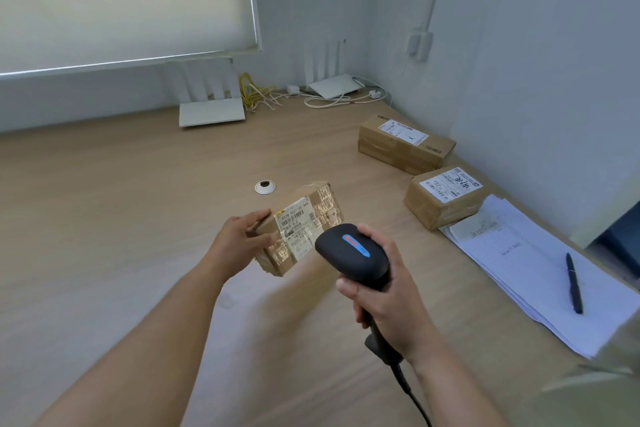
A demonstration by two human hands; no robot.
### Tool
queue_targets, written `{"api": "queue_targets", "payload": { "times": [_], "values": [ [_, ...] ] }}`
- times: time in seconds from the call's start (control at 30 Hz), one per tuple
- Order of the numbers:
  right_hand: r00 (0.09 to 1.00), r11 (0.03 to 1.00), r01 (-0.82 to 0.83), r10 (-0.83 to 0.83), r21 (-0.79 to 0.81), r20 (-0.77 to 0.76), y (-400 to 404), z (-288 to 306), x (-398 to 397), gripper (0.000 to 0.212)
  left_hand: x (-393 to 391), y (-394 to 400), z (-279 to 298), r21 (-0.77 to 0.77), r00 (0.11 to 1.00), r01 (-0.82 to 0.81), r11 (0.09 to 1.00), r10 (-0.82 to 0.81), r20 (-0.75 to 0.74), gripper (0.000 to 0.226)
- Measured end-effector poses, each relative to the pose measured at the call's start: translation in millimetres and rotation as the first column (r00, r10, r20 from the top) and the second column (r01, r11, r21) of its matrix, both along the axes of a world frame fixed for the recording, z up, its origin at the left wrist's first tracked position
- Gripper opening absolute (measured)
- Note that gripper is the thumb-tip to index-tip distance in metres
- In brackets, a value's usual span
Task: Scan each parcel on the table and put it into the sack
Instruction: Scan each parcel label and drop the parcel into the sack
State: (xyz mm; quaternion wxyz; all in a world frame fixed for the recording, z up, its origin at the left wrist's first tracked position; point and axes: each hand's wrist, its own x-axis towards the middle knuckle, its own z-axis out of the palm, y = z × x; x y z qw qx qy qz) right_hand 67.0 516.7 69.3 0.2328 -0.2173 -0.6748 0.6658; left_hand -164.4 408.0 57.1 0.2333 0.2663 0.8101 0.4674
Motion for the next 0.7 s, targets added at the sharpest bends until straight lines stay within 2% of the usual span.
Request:
{"api": "queue_targets", "payload": {
  "times": [0.27,0.7],
  "values": [
    [0.999,0.999,-0.029,0.028,0.039,0.025,-26,8,2,0.067,-6,-23,9,-0.013,0.999,0.027,1.0,-0.027,-0.041,0.051],
    [0.998,0.995,0.058,-0.06,0.076,0.022,-79,16,18,0.067,-4,-59,10,0.013,0.996,0.086,0.996,-0.085,-0.014,0.057]
  ]
}}
